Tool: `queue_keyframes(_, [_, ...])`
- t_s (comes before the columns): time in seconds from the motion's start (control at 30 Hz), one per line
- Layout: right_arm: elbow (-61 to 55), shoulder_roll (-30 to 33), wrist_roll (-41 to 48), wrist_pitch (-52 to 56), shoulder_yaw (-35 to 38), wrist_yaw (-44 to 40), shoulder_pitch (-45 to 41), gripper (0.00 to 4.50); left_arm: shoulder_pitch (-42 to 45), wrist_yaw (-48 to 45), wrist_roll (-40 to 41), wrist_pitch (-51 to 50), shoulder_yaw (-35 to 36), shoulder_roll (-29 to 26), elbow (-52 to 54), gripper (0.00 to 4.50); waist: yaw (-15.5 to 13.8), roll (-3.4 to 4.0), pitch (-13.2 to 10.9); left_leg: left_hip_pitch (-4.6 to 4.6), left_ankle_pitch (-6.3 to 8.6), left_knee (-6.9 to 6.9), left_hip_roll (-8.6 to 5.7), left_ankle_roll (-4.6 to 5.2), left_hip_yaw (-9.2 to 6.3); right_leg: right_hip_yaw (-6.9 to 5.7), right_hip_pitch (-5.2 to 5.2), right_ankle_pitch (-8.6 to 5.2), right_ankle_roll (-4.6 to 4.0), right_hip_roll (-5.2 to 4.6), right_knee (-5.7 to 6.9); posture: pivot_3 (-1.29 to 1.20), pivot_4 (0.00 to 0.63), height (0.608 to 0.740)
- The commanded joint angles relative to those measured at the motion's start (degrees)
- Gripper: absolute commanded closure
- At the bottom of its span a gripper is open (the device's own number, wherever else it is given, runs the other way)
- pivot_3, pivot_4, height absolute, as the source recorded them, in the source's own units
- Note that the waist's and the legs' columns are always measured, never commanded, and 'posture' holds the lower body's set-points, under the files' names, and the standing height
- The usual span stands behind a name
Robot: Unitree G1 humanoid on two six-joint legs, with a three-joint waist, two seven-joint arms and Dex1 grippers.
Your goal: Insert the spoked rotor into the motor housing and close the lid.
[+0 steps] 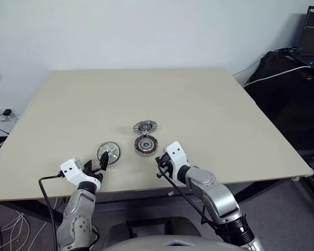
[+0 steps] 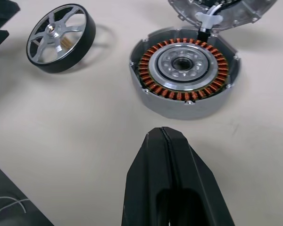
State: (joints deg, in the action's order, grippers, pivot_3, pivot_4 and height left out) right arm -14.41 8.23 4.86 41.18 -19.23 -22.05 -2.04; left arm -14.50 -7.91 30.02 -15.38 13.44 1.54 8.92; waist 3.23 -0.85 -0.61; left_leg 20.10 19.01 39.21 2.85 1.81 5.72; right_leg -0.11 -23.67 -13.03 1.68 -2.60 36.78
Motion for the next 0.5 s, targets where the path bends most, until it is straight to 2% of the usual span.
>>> queue_keyframes(0.03, [-1.4, -0.4, 0.5, -1.6, 0.2, 0.1, -1.2, 4.49, 1.3, 0.4, -0.1, 0.0, 0.1, 0.1, 0.0, 0.0, -0.1, 0.0, 0.0, 0.0, 0.0, 0.0, 0.0, 0.0, 0.0, 0.0, 0.0, 0.0, 0.0, 0.0, 0.0, 0.0, 0.0, 0.74])
queue_keyframes(0.33, [-1.0, -0.5, 0.4, -2.0, 0.2, 0.4, -1.3, 4.49, 3.0, 4.3, 0.6, -5.2, 0.8, 0.6, -1.1, 0.0, -0.3, -0.02, 0.0, -0.02, 0.0, 0.0, 0.0, 0.0, -0.01, 0.0, 0.02, -0.01, 0.02, 0.0, 0.01, 0.0, 0.0, 0.74])
queue_keyframes(0.5, [-1.0, -0.6, 0.4, -2.0, 0.2, 0.6, -1.2, 4.49, 3.7, 3.5, 1.6, -6.2, 0.6, 0.7, -0.9, 0.0, -0.4, -0.01, 0.0, -0.08, -0.02, 0.0, 0.0, -0.02, -0.01, 0.0, 0.07, -0.01, 0.02, 0.0, 0.03, 0.0, 0.0, 0.74])
